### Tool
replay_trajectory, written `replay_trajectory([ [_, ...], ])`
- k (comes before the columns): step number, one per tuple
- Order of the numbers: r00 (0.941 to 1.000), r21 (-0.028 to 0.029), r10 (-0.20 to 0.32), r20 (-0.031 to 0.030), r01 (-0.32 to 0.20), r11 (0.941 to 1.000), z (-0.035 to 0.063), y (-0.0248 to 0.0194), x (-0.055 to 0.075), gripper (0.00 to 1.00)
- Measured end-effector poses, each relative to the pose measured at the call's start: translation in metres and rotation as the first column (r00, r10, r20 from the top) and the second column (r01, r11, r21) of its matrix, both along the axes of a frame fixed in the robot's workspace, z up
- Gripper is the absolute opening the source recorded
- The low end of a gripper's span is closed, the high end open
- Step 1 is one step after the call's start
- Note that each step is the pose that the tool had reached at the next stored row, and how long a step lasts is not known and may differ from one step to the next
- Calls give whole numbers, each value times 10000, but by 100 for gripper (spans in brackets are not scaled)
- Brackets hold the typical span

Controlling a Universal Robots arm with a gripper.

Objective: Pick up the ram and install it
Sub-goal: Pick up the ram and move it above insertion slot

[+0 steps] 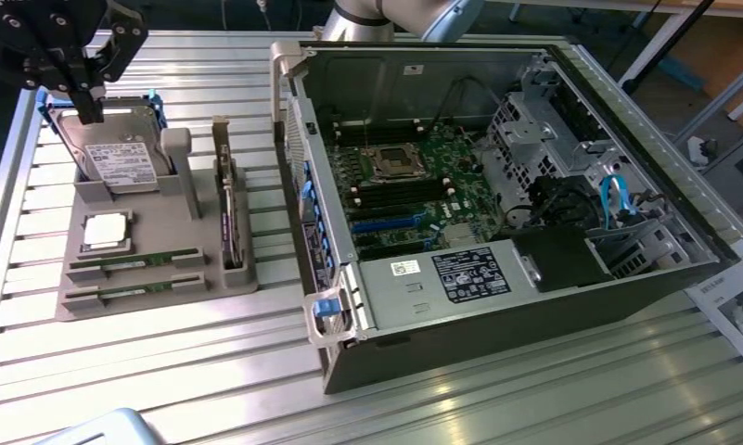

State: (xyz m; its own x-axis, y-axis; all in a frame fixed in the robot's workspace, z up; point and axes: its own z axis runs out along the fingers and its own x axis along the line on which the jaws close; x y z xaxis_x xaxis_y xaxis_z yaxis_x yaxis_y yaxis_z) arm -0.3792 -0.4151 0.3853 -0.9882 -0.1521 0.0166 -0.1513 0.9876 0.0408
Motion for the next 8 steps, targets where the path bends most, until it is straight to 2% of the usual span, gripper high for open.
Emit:
replay_trajectory([
  [5,9988,0,493,0,-493,9988,0,-2,0,10],
  [8,9948,1,1017,1,-1017,9948,-1,-4,0,10],
])
